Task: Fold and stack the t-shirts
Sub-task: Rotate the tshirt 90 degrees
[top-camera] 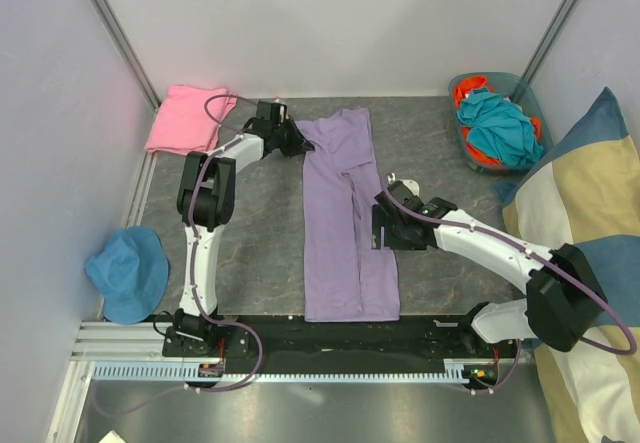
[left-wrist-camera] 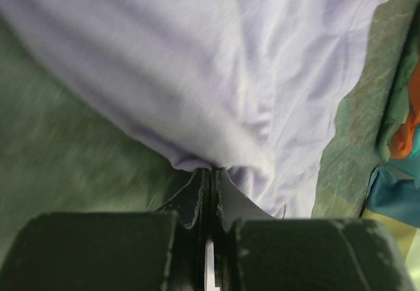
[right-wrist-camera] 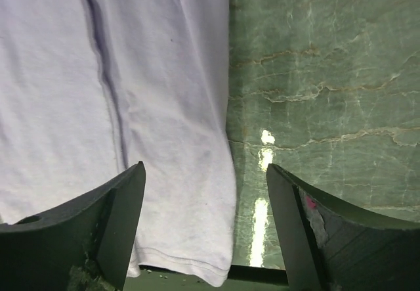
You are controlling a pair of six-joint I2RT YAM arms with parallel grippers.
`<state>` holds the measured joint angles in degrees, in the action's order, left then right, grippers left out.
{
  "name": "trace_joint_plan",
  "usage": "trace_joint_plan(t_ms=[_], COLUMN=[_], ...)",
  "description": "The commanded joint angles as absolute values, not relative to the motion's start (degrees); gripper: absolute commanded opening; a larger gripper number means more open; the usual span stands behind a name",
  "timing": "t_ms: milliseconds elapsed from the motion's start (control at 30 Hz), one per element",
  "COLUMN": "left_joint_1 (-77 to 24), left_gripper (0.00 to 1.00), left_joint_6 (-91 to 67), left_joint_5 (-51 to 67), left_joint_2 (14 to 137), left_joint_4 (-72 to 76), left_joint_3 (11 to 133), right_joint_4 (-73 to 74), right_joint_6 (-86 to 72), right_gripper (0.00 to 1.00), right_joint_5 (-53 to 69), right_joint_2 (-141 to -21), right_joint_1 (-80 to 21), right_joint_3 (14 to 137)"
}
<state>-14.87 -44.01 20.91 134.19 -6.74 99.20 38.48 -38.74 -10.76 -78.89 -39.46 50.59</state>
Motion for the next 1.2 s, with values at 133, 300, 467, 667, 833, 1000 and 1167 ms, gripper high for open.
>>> trace_joint_plan(t_ms=[133, 300, 467, 667, 833, 1000, 1167], left_joint_1=[-14.42, -14.33, -13.71, -9.94, -5.8, -5.88, -10.1], left_gripper=[0.02, 0.02, 0.34, 1.0, 1.0, 1.0, 1.0], left_joint_6=[-37.53, -37.35, -35.25, -32.96, -33.93, -36.73, -43.06], left_joint_5=[24.52, 25.48, 24.71, 18.73, 17.67, 15.73, 12.14], left_joint_2=[141.33, 142.82, 141.33, 134.22, 128.6, 116.21, 101.98], left_joint_4=[-9.93, -10.46, -12.74, -13.54, -13.97, -12.14, -8.97], left_joint_3=[113.2, 114.52, 111.99, 104.78, 99.77, 85.2, 63.49], right_joint_4=[36.21, 35.69, 35.6, 34.89, 34.01, 33.4, 32.96], right_joint_6=[-38.94, -38.59, -38.41, -37.71, -37.44, -37.35, -36.39], right_gripper=[0.83, 0.84, 0.84, 0.85, 0.85, 0.85, 0.85], right_joint_5=[-12.74, -12.3, -12.92, -12.13, -11.43, -11.51, -10.9], right_joint_2=[-75.94, -76.99, -77.43, -77.87, -77.96, -76.91, -77.08], right_joint_1=[-39.29, -39.29, -39.2, -39.29, -39.2, -39.2, -39.2], right_joint_3=[50.1, 49.92, 50.53, 50.8, 50.28, 49.57, 50.1])
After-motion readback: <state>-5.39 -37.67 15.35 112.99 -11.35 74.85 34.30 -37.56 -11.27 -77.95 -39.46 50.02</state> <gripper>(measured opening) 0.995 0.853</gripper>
